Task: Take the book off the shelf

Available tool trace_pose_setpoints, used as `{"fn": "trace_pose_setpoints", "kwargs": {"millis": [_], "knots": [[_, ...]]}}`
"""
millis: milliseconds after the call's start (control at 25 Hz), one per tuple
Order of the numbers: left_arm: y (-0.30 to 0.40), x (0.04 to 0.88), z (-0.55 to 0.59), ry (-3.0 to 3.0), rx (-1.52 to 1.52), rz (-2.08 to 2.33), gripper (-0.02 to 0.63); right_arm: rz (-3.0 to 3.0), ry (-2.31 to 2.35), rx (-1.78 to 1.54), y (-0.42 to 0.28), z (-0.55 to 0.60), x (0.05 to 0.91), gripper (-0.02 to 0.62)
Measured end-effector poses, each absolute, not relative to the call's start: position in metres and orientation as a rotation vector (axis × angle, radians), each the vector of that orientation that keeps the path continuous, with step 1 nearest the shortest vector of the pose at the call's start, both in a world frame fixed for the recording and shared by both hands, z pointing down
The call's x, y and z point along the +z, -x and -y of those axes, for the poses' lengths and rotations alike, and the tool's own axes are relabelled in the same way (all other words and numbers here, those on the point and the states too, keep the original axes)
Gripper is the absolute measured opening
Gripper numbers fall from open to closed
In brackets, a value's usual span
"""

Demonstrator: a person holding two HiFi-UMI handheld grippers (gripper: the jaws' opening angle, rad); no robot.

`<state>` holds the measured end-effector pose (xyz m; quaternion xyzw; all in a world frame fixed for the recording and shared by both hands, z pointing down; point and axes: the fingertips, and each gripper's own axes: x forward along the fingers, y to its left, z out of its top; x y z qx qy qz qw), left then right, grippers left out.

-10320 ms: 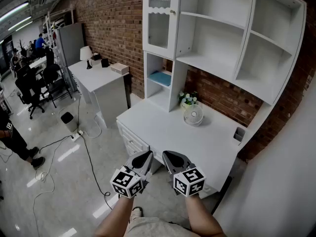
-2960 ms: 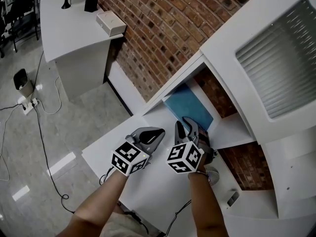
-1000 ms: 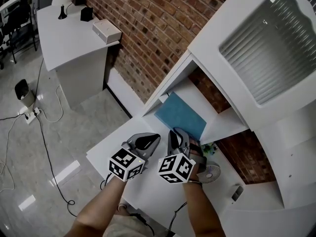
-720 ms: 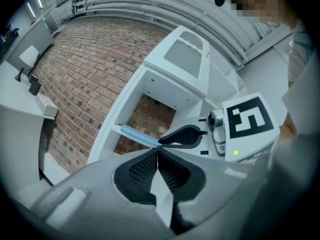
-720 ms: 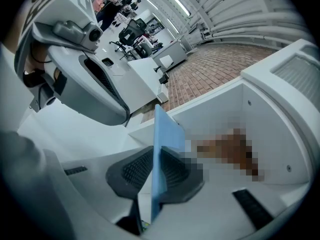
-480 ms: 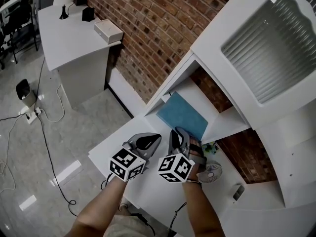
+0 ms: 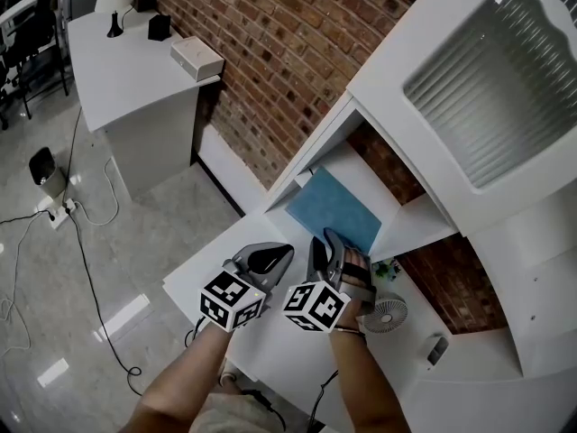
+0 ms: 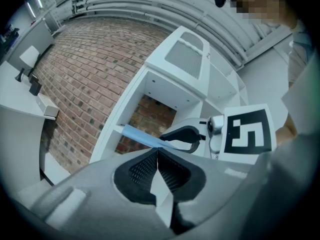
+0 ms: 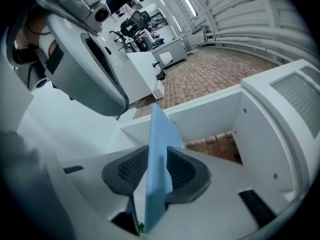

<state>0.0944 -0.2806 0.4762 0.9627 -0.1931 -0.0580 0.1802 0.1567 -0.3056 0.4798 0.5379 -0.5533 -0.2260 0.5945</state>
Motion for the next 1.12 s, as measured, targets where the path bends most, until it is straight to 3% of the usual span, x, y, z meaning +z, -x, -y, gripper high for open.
{"fn": "trace_pose_setpoints", "kwargs": {"millis": [560, 760, 1120], "knots": [[-0.12, 0.483, 0.301, -2.464, -0.16, 0.443, 0.012, 1.32, -1.262, -0.535, -0.157, 0.305, 0.472, 0.127], [-0.13, 0.478, 0.31, -2.274, -0.239, 0.372, 0.122, 1.329, -1.255, -0.542, -0.157, 0.306, 0.471, 0.127], [-0.147, 0.478, 0.33, -2.063, -0.315, 0.389, 0.144, 1.349, -1.235, -0.554, -0.155, 0.306, 0.473, 0.127]]}}
